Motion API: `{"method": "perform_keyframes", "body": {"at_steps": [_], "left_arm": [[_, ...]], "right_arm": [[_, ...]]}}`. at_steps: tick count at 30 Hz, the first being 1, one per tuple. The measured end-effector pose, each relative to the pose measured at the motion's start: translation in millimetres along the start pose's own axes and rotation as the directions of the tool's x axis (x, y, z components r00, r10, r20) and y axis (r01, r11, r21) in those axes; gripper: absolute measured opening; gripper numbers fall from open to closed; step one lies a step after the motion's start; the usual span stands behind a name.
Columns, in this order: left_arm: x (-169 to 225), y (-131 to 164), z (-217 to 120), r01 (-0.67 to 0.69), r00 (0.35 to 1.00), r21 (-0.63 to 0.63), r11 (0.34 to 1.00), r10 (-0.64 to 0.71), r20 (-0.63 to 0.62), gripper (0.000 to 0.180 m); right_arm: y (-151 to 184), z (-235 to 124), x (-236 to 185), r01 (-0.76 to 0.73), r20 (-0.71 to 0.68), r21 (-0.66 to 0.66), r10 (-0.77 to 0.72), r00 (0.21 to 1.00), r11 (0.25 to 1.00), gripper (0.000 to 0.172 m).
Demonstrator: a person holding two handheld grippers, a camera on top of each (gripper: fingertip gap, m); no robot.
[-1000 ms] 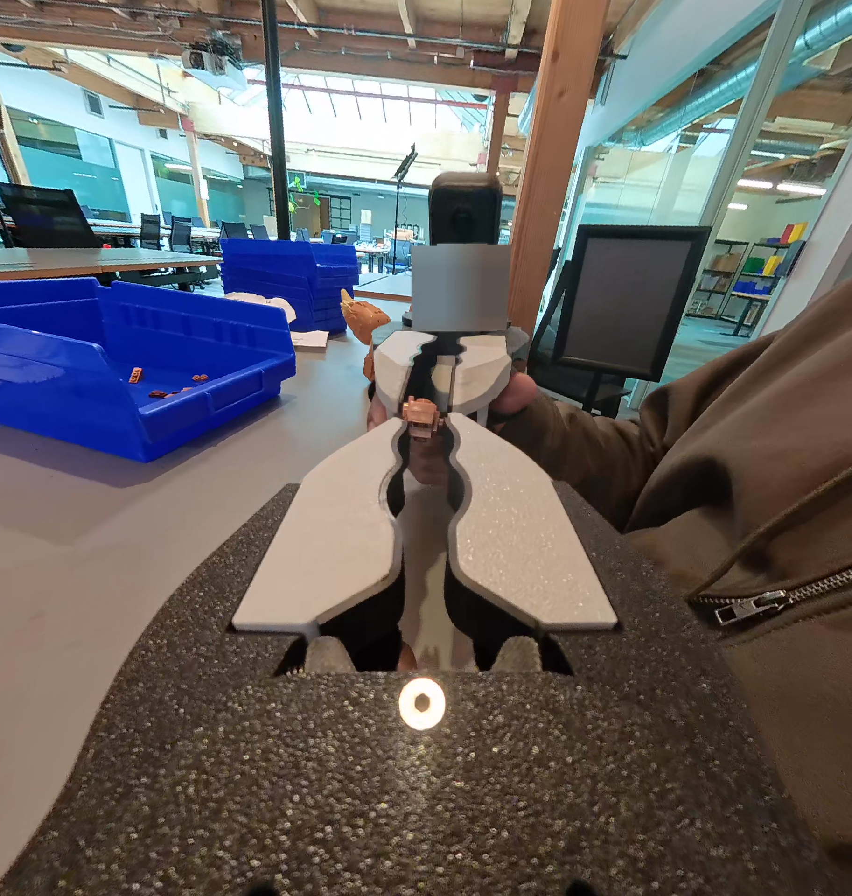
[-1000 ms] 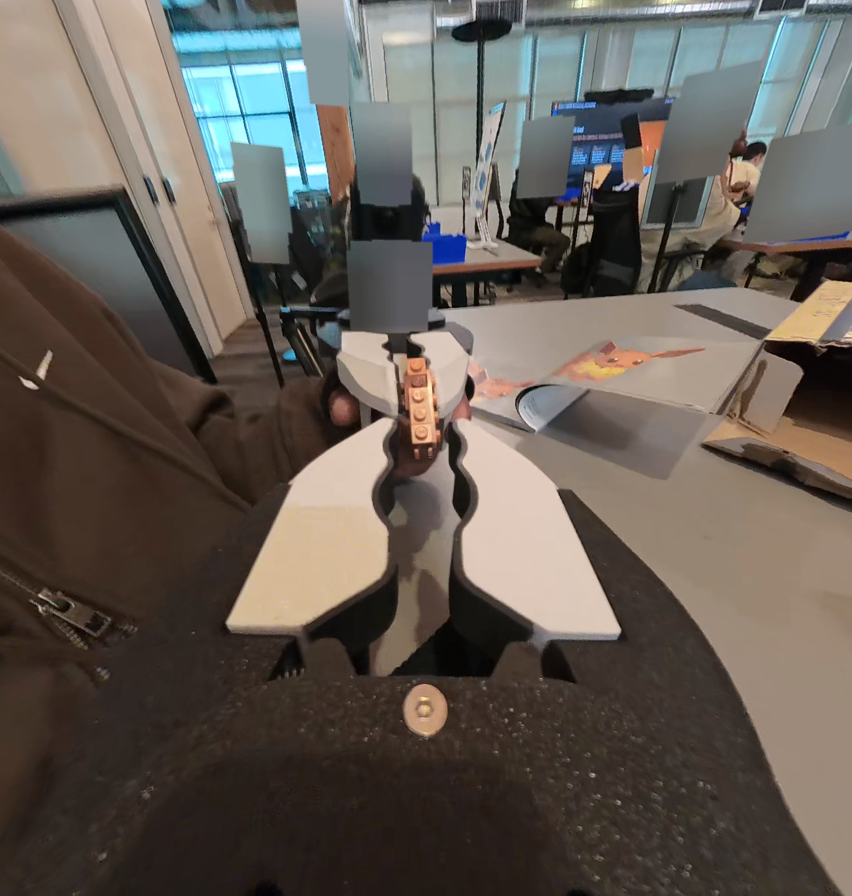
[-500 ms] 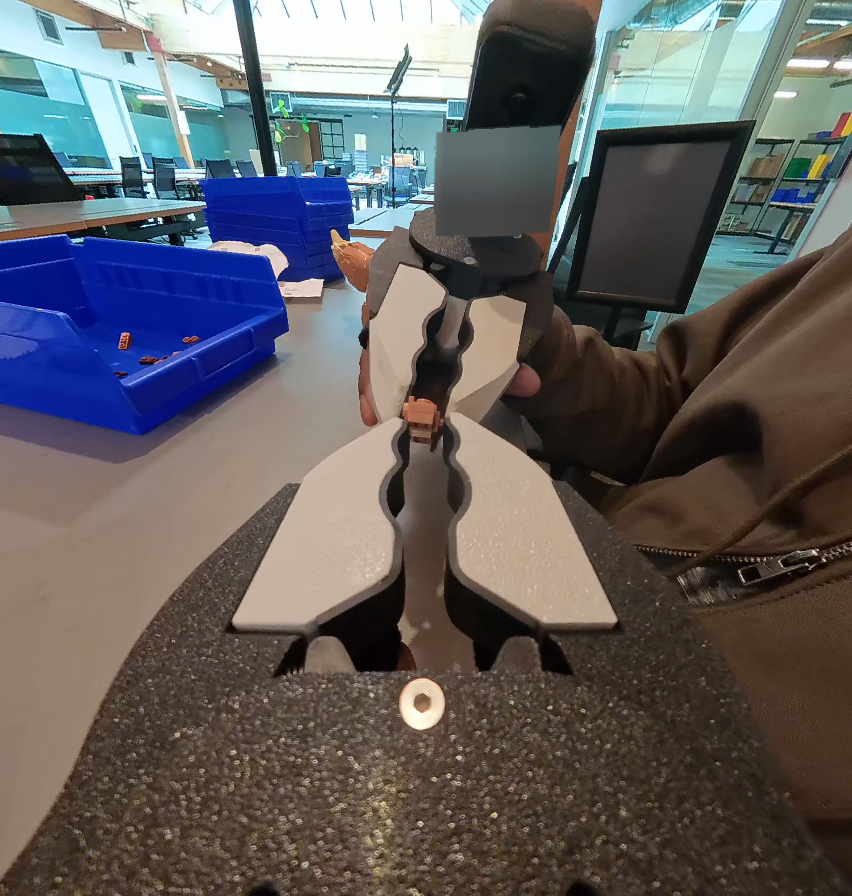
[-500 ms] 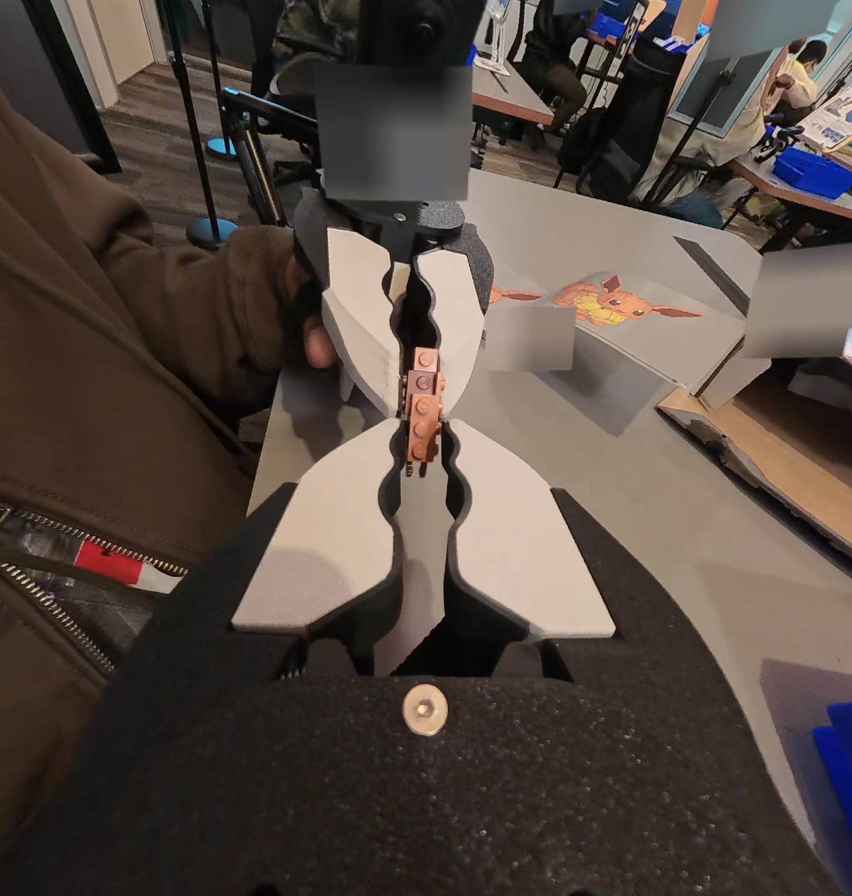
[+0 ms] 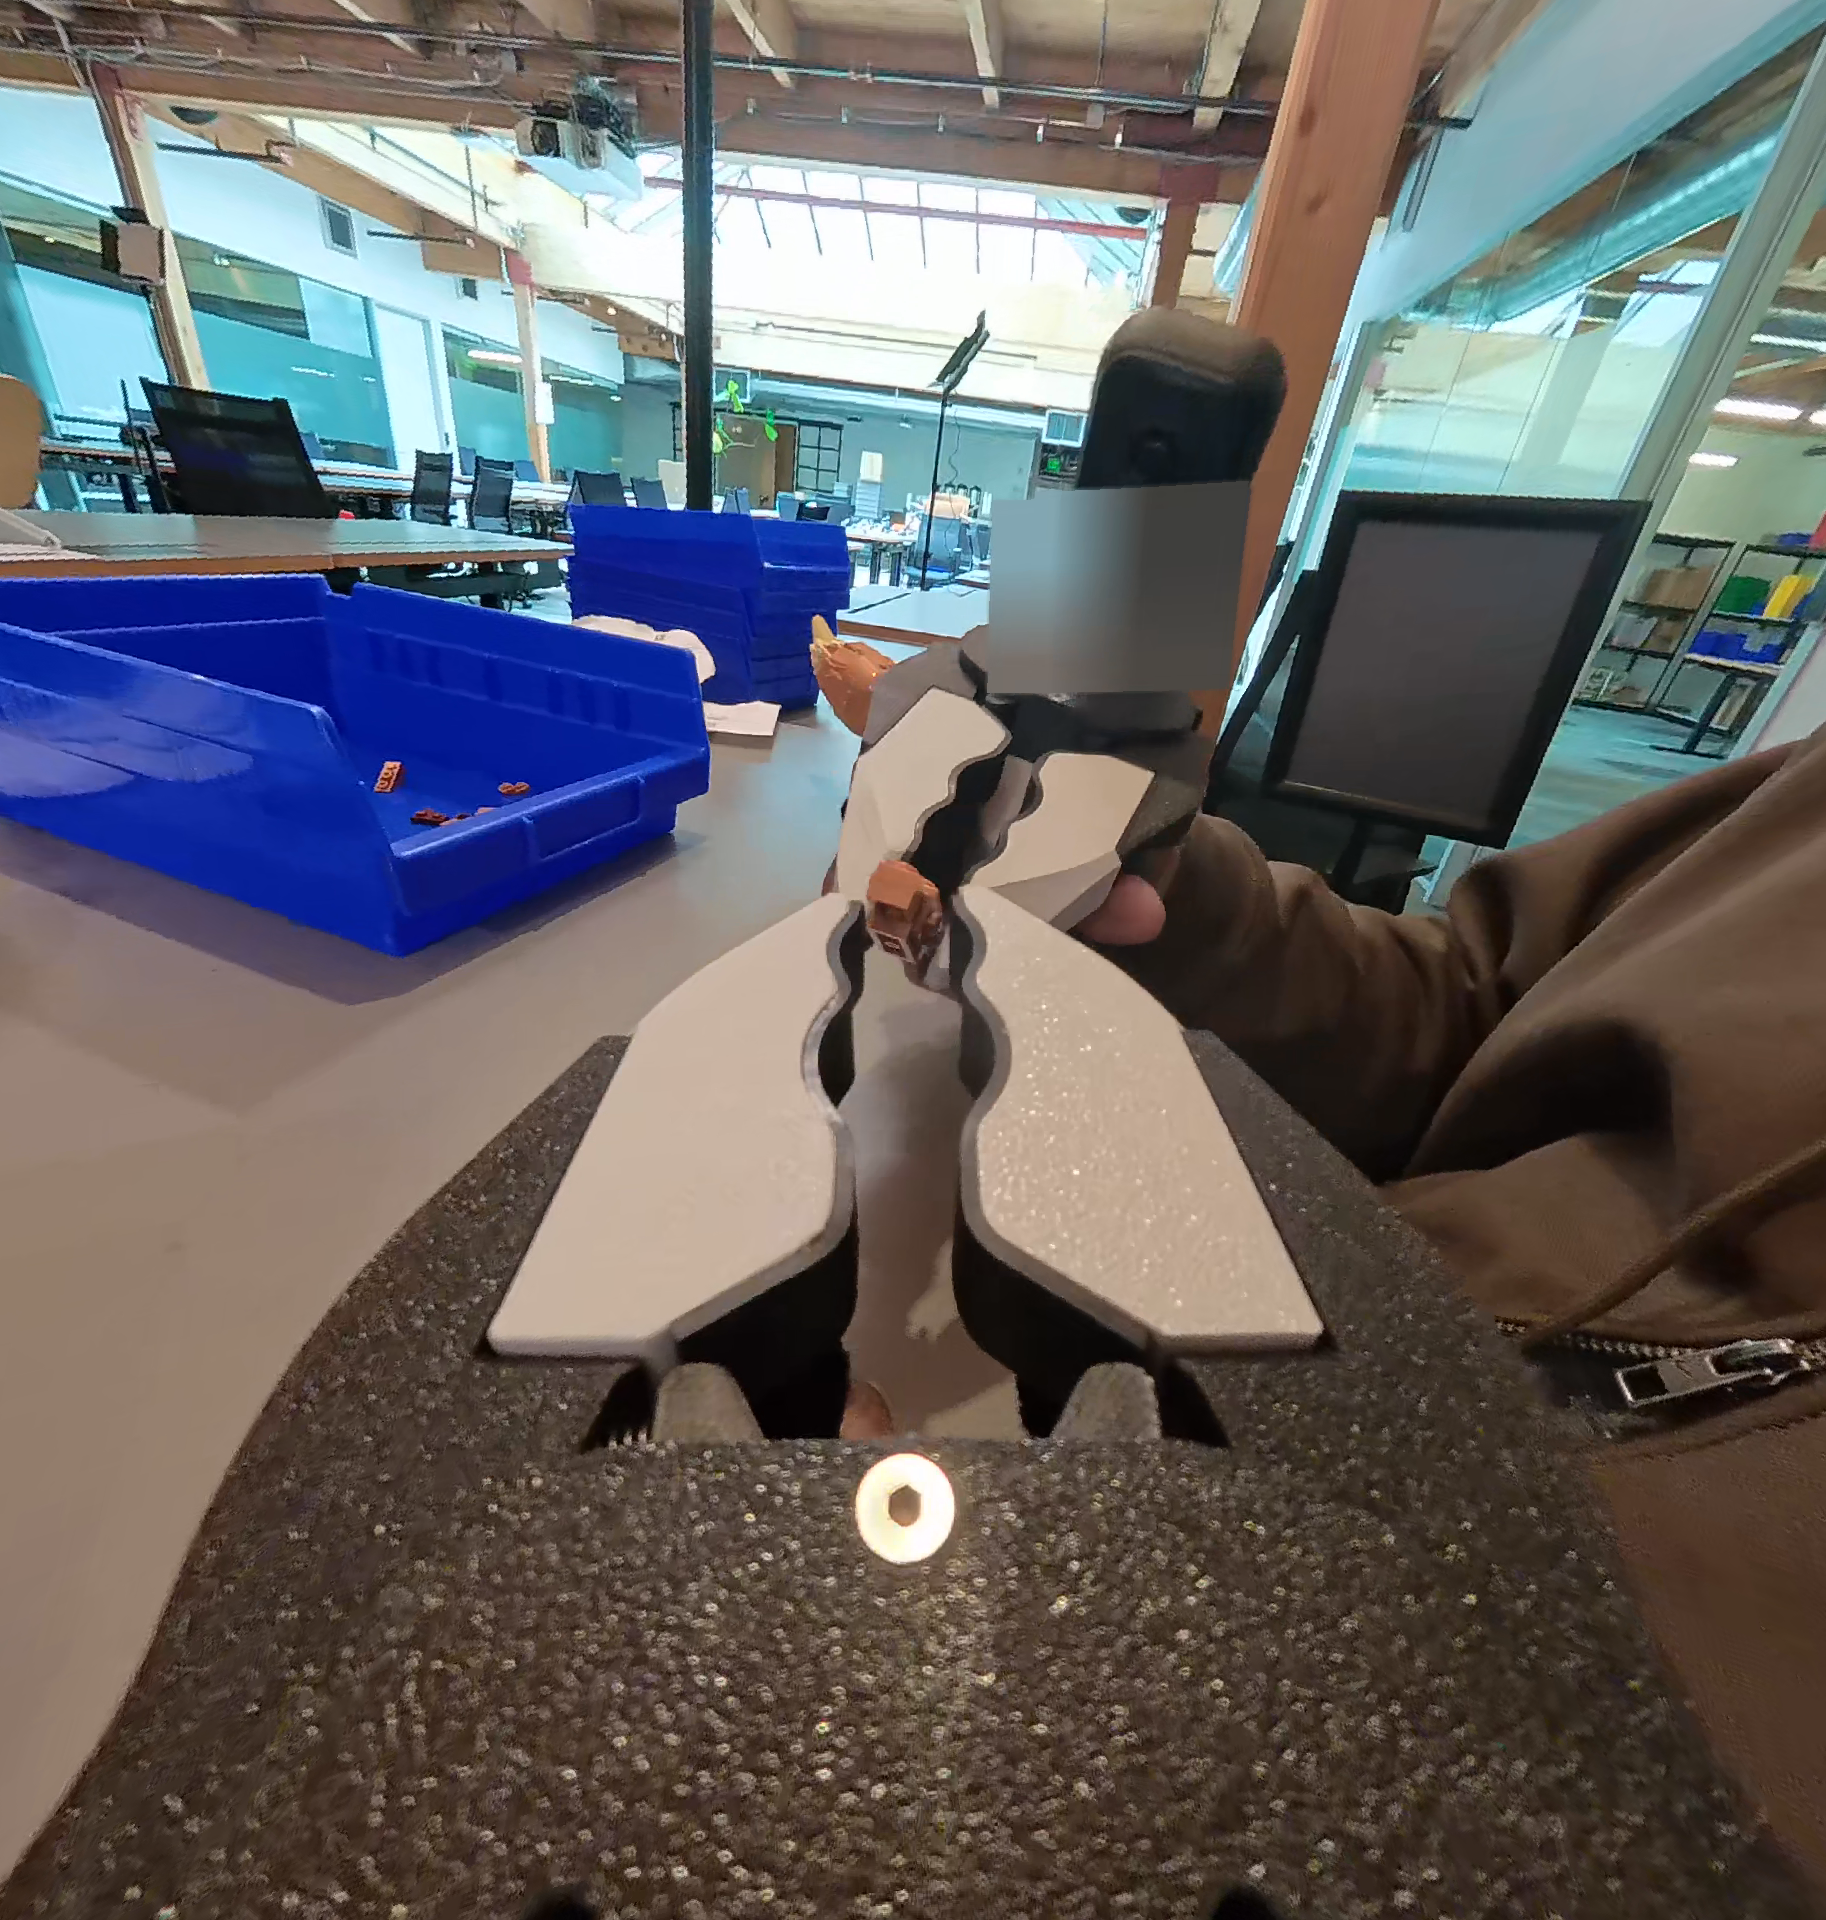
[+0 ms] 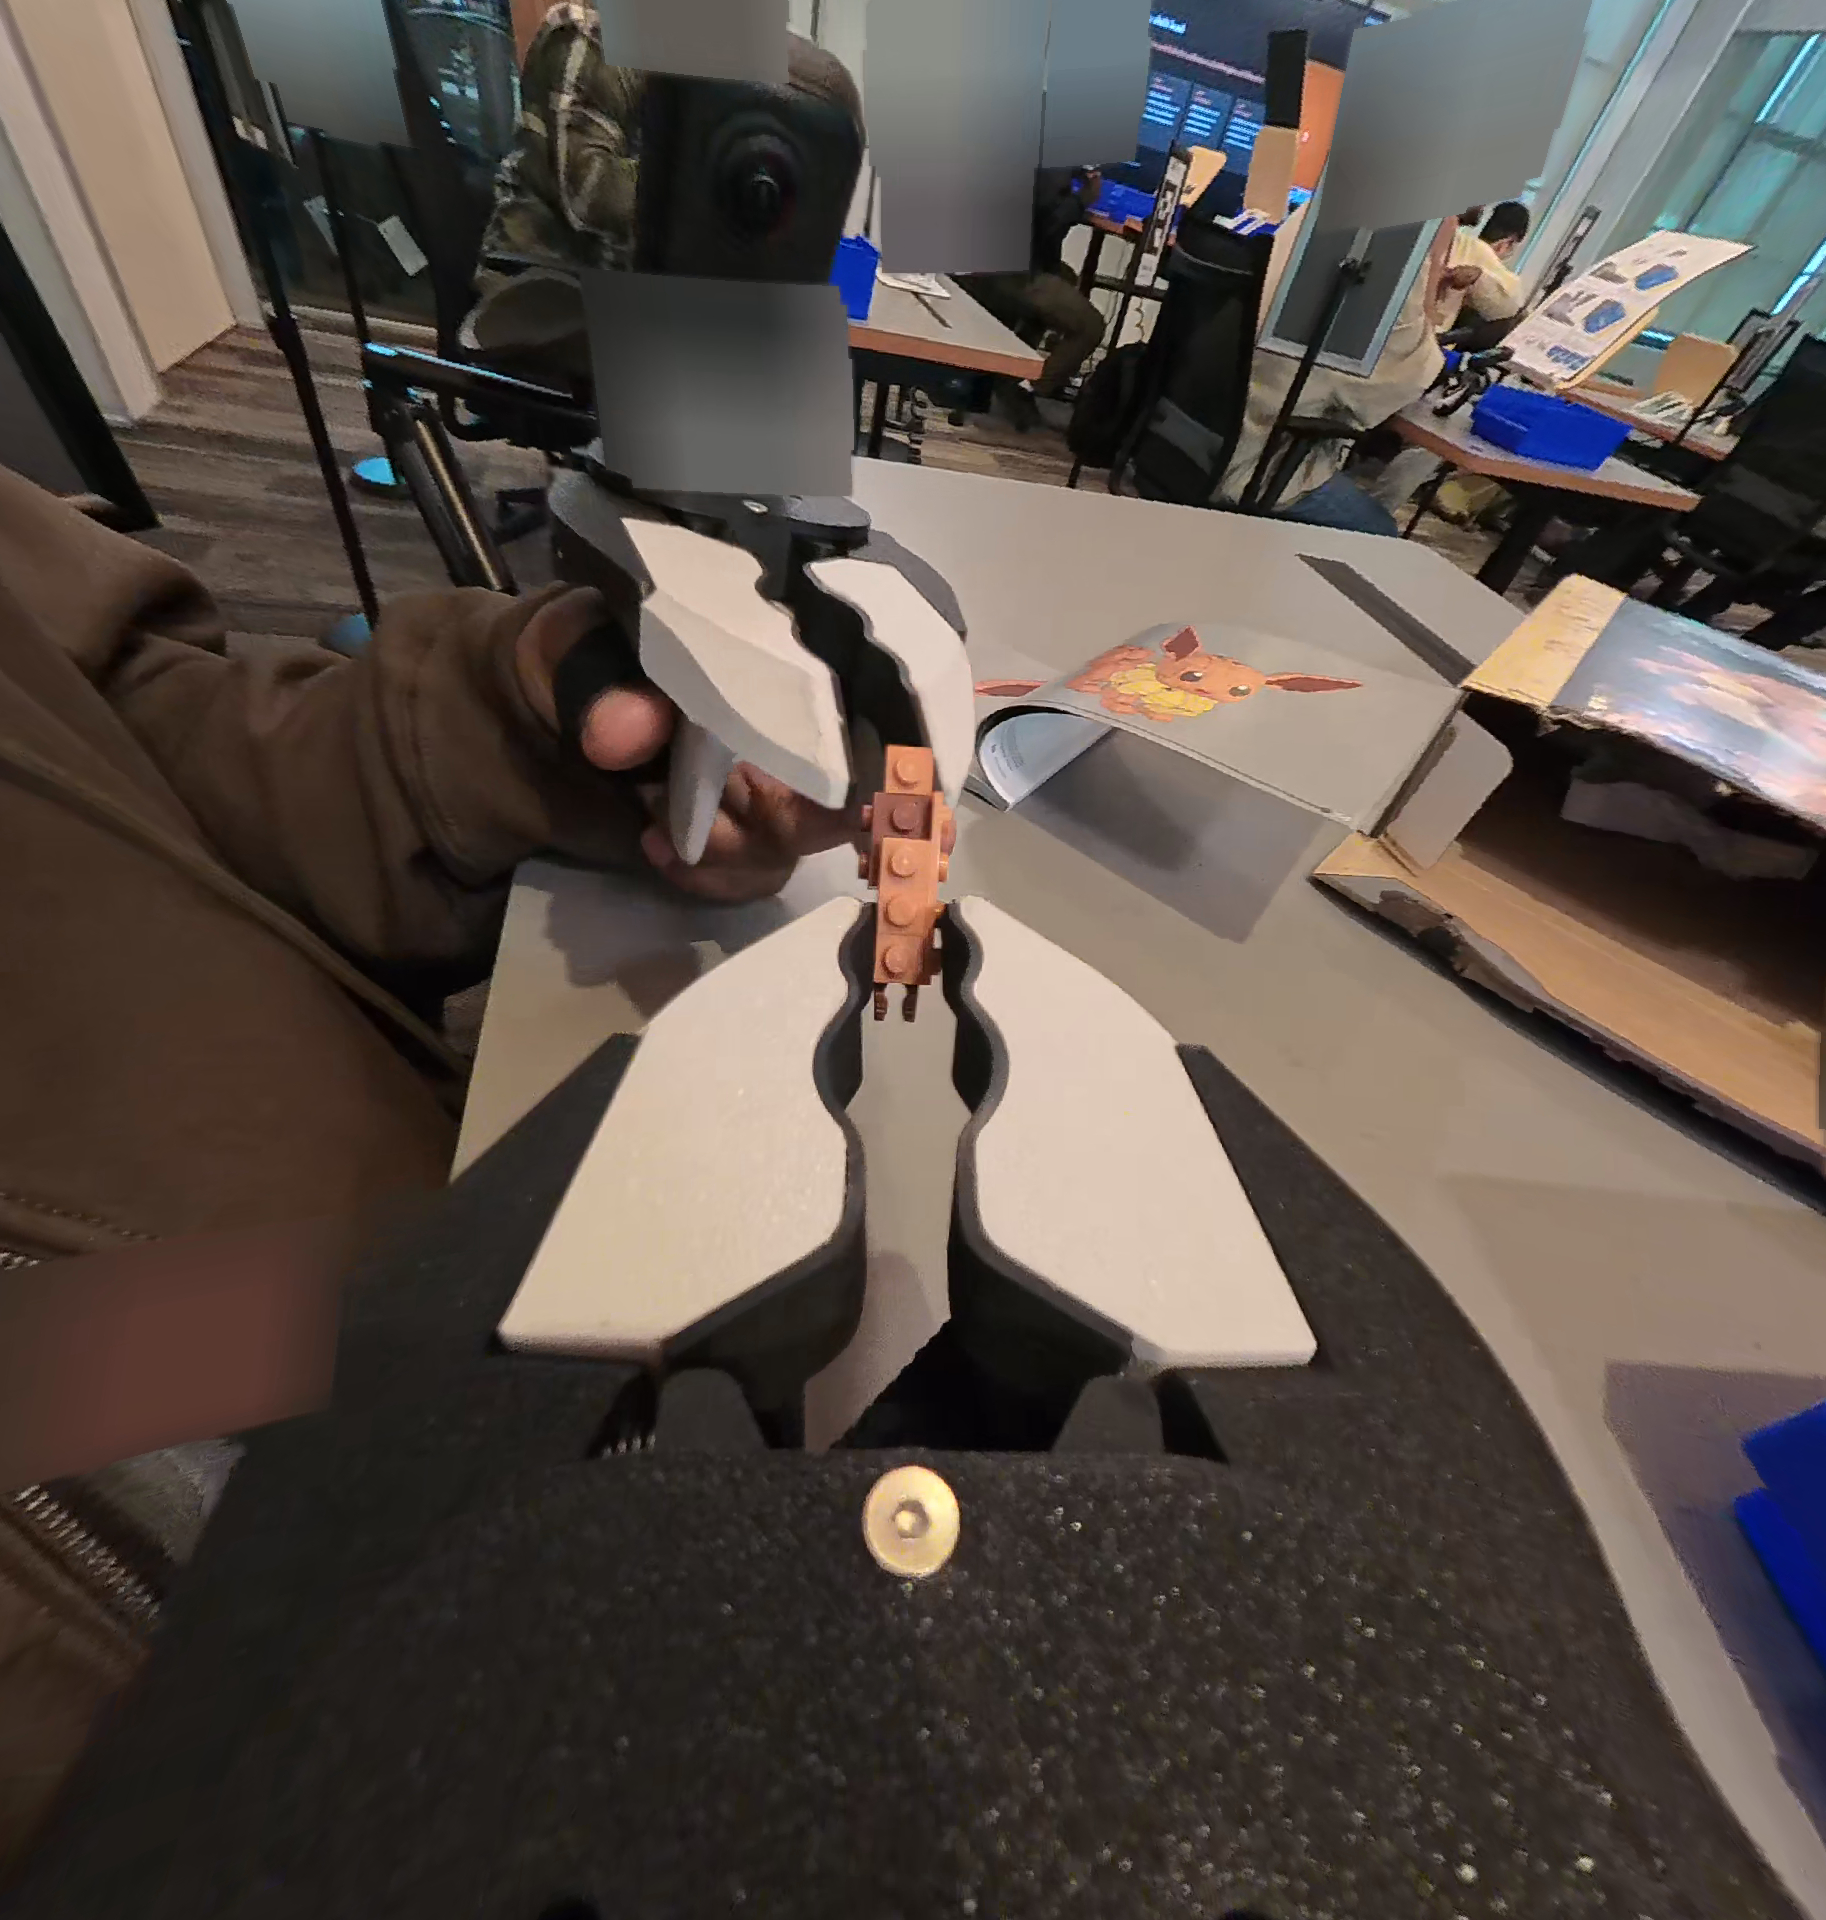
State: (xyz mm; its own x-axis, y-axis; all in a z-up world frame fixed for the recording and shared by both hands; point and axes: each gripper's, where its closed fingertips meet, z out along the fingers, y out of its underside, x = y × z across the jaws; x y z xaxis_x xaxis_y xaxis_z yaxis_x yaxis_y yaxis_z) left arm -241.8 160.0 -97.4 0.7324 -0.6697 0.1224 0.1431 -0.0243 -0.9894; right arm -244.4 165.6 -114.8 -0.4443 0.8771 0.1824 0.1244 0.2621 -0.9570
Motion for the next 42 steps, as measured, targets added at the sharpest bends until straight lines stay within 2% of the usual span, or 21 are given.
{"method": "perform_keyframes", "body": {"at_steps": [5,23,28,36,42], "left_arm": [[-2,1,1,-0.021,1.000,-0.006,1.000,0.021,0.022,0.014],[5,6,1,-0.049,0.999,-0.051,0.997,0.048,-0.025,0.009],[7,7,1,-0.053,0.998,-0.057,0.997,0.051,-0.032,0.009],[10,10,3,-0.077,0.996,-0.071,0.995,0.074,-0.044,0.009],[5,8,4,-0.009,1.000,-0.047,0.999,0.008,-0.028,0.010]], "right_arm": [[1,3,-1,0.034,-0.019,-0.019,-0.034,0.999,0.999,0.011],[1,-1,-12,0.126,0.007,-0.034,-0.126,0.992,0.991,0.018],[-8,-8,-11,0.112,0.012,0.008,-0.112,0.994,0.994,0.017],[-3,-3,-16,0.113,0.034,-0.023,-0.112,0.993,0.993,0.013],[-5,-3,-9,0.178,-0.040,-0.045,-0.179,0.983,0.983,0.012]]}}
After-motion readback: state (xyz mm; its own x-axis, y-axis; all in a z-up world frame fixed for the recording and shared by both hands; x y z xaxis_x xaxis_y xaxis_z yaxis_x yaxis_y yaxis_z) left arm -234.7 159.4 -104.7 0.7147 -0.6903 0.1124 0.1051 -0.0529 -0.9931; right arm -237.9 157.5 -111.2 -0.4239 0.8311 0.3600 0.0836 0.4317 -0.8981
